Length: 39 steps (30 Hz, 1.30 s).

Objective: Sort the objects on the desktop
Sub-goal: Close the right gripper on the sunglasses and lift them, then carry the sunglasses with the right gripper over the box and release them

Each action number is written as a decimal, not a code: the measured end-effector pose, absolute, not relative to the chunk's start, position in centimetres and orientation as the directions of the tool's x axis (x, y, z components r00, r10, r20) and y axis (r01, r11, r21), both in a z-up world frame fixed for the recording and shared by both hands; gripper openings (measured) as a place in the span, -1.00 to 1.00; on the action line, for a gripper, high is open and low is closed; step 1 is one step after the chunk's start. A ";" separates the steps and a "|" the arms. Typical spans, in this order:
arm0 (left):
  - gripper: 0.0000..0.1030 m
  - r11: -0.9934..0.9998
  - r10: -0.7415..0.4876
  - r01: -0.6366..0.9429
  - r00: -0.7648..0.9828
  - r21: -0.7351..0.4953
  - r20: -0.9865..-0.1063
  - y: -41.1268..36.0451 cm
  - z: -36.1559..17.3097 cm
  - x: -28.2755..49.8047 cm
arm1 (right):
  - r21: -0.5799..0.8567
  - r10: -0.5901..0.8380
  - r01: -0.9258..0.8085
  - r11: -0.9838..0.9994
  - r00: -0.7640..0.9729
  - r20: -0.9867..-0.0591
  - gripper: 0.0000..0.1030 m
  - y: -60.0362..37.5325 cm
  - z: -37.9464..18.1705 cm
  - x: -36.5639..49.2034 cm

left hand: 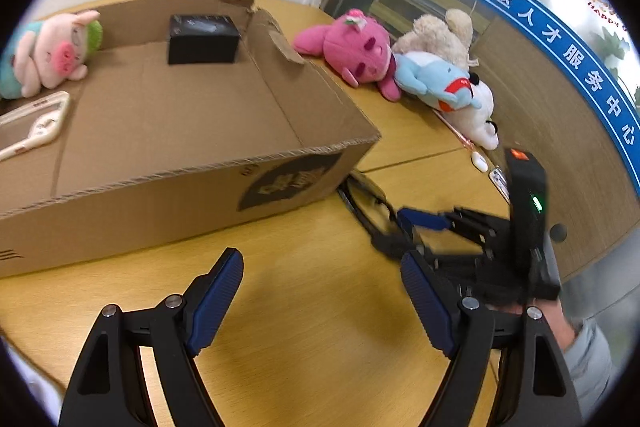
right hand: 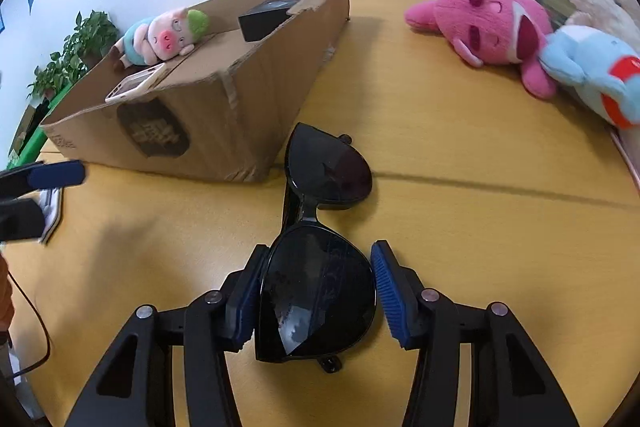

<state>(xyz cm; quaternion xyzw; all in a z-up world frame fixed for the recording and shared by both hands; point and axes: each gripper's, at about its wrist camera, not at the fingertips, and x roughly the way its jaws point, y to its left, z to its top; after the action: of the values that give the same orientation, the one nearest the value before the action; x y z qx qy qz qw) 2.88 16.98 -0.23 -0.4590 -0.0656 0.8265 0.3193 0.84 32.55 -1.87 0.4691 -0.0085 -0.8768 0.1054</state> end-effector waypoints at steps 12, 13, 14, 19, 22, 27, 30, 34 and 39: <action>0.24 -0.724 0.648 -0.427 -0.154 -0.542 -0.746 22.8 -4.6 2.6 | 0.334 -0.287 0.030 -0.942 -0.590 -0.755 -0.04 29.5 -2.0 10.5; -0.11 -0.730 0.641 -0.417 -0.147 -0.541 -0.753 22.9 -4.7 2.7 | 0.350 -0.302 0.035 -0.936 -0.588 -0.750 -0.04 29.4 -2.0 10.9; -0.35 -0.738 0.631 -0.415 -0.145 -0.532 -0.762 22.9 -4.9 2.8 | 0.360 -0.318 0.045 -0.932 -0.583 -0.748 -0.04 29.1 -2.0 11.1; -0.37 -0.730 0.647 -0.422 -0.173 -0.538 -0.742 20.9 -3.4 3.5 | 0.348 -0.323 0.075 -0.934 -0.592 -0.739 -0.05 27.4 -1.0 11.2; -0.38 -0.722 0.661 -0.447 -0.218 -0.529 -0.718 19.6 -0.9 3.6 | 0.339 -0.339 0.119 -0.933 -0.606 -0.719 -0.05 25.9 0.5 11.3; -0.40 -0.680 0.713 -0.517 -0.301 -0.520 -0.633 16.2 6.7 2.3 | 0.285 -0.334 0.189 -0.940 -0.690 -0.642 -0.05 22.9 6.3 10.5; -0.40 -0.666 0.729 -0.562 -0.353 -0.491 -0.586 14.5 11.7 0.4 | 0.239 -0.335 0.238 -0.941 -0.737 -0.586 -0.06 21.3 10.5 8.5; -0.40 -0.660 0.740 -0.588 -0.404 -0.468 -0.537 12.5 17.0 -3.3 | 0.174 -0.335 0.287 -0.942 -0.782 -0.525 -0.06 19.5 15.5 5.0; -0.40 -0.679 0.729 -0.579 -0.454 -0.452 -0.512 9.8 21.2 -8.2 | 0.130 -0.369 0.352 -0.927 -0.794 -0.483 -0.06 17.5 20.2 -1.3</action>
<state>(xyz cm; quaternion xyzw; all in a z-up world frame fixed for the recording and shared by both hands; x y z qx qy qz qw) -8.20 9.83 21.24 -0.3516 -0.1067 0.8460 0.3864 -1.30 17.46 20.24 0.2585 -0.0167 -0.9469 0.1904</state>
